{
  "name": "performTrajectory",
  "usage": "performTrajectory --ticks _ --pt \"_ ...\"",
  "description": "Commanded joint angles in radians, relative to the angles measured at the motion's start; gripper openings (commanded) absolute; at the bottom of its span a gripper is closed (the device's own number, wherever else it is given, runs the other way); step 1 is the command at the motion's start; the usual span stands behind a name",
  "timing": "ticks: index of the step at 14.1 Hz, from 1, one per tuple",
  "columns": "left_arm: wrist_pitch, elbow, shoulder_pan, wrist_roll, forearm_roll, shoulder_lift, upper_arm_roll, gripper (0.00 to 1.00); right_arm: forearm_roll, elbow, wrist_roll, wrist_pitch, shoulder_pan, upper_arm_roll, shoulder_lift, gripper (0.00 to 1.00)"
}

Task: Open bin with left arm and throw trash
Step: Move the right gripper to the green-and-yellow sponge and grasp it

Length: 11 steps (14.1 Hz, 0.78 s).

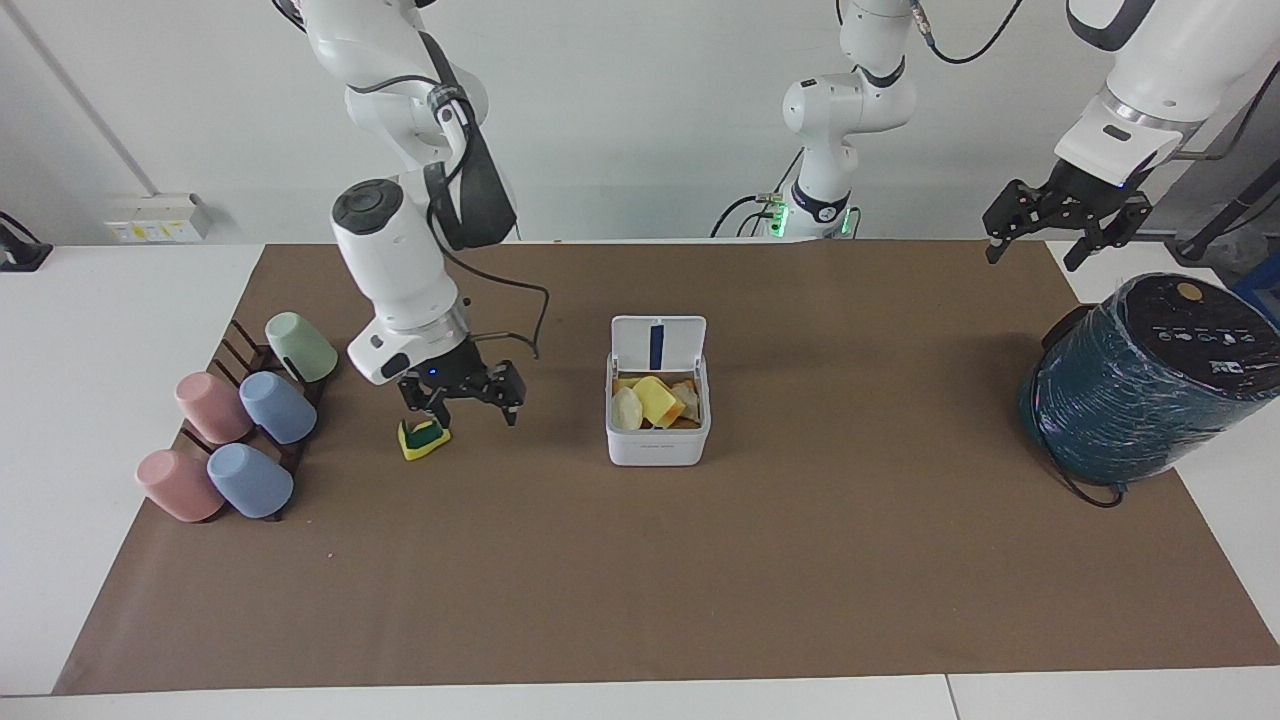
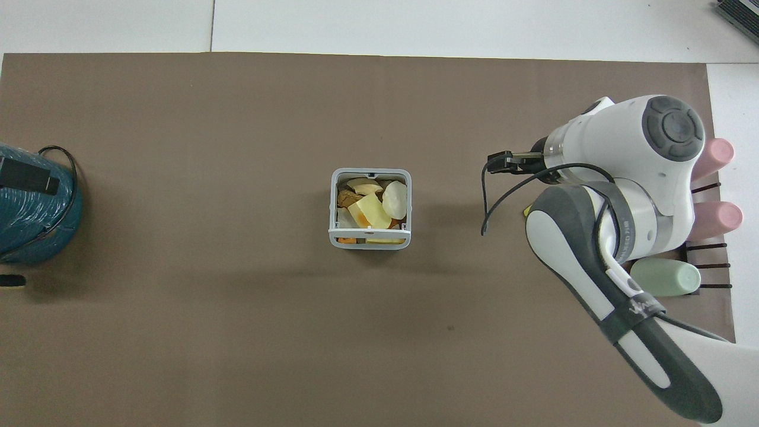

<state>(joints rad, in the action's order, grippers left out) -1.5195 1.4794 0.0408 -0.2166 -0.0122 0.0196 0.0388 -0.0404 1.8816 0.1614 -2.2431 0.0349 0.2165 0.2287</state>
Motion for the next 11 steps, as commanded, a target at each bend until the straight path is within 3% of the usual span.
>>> performTrajectory --ticks 1,3,8,10,11 --pt "-0.008 0.002 -0.025 -0.009 0.038 0.0 -0.019 1.0 0.078 0.174 -0.158 -0.099 0.078 0.012 -0.045 1.0" --pt "-0.019 0.028 -0.025 -0.006 0.037 -0.012 -0.017 1.0 0.146 0.232 -0.212 -0.159 0.115 0.014 -0.036 1.0" --pt "-0.005 0.044 -0.016 -0.009 0.037 -0.023 -0.017 1.0 0.149 0.292 -0.27 -0.266 0.12 0.014 0.0 1.0" --pt "-0.005 0.044 -0.013 -0.007 0.037 -0.023 -0.017 1.0 0.149 0.292 -0.275 -0.276 0.125 0.014 0.017 0.78" --pt "-0.005 0.044 -0.013 -0.009 0.037 -0.023 -0.017 1.0 0.149 0.292 -0.276 -0.292 0.126 0.012 0.029 0.58"
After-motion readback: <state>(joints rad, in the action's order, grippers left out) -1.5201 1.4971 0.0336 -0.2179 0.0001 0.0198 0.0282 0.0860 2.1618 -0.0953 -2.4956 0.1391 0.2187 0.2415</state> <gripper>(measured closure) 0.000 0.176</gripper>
